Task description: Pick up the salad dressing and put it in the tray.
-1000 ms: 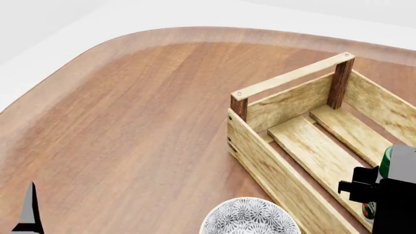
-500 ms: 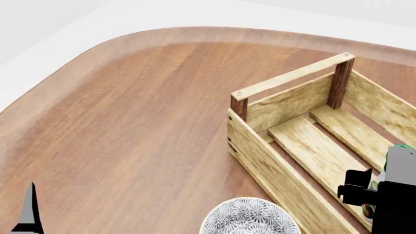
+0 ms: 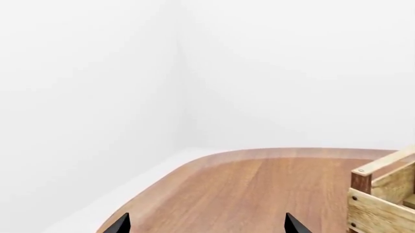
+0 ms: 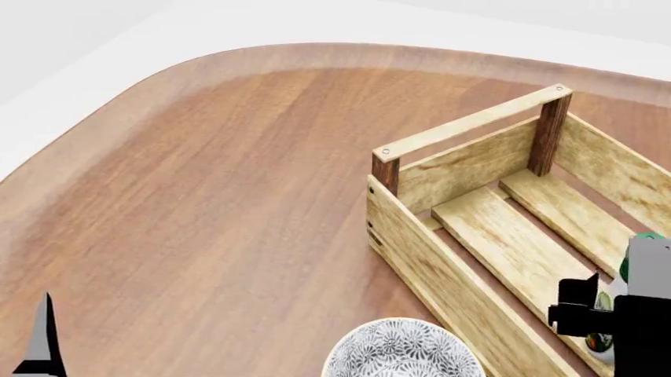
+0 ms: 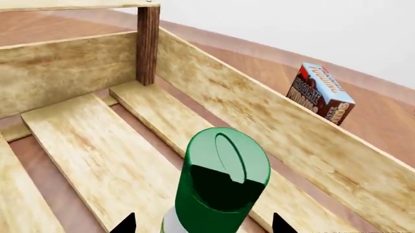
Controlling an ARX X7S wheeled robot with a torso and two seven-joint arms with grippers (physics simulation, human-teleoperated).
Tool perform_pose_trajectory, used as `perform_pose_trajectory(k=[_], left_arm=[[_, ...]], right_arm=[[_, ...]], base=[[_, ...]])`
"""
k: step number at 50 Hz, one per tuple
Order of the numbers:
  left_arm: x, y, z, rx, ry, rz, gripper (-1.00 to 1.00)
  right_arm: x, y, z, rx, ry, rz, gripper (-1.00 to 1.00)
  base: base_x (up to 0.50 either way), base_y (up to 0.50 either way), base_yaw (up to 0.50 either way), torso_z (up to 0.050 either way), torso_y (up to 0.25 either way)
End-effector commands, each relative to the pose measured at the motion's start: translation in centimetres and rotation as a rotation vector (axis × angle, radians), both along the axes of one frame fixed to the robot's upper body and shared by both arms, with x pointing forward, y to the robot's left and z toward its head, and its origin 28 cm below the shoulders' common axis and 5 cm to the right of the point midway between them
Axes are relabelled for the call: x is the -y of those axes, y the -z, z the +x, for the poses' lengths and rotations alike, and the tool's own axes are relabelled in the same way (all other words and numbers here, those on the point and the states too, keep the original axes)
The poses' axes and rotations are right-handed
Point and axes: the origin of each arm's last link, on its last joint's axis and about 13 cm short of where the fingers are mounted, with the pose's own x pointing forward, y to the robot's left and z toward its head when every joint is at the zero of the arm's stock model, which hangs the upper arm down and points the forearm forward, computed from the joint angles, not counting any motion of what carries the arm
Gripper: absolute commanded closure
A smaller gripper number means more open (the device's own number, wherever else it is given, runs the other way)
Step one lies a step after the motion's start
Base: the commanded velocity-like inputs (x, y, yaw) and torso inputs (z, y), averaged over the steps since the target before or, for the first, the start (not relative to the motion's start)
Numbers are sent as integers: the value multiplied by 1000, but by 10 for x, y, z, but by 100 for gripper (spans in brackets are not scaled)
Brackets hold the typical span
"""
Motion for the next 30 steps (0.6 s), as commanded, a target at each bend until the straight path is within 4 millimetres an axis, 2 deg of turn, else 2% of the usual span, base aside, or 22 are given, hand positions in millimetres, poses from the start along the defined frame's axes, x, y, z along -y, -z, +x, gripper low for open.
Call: perform_pose_trajectory(k=[1,10,19,22,23,30], left_arm=[[-2,-2,-1,25,-19,7,-100],[-5,-6,-2,46,-36,0,-100],[-7,-7,-10,139,-75,-21,-100],[-7,-7,-11,156,-82,-20,-100],[-8,-10,-16,215,-85,-46,-100],[-13,-12,-21,273,-105,-68,-100]], right_arm=[[-7,-4,-28,10,-55,-11,-100],[-19,-21,-70,127,-91,-125,-100],[-45,-54,-129,429,-120,-202,-100],[-47,-56,-133,455,-123,-199,-100],[-59,-66,-153,558,-152,-216,-100],[-77,-88,-193,783,-164,-274,-100]], base=[[0,0,0,0,0],[0,0,0,0,0],[0,0,0,0,0],[0,0,0,0,0],[0,0,0,0,0],[0,0,0,0,0]])
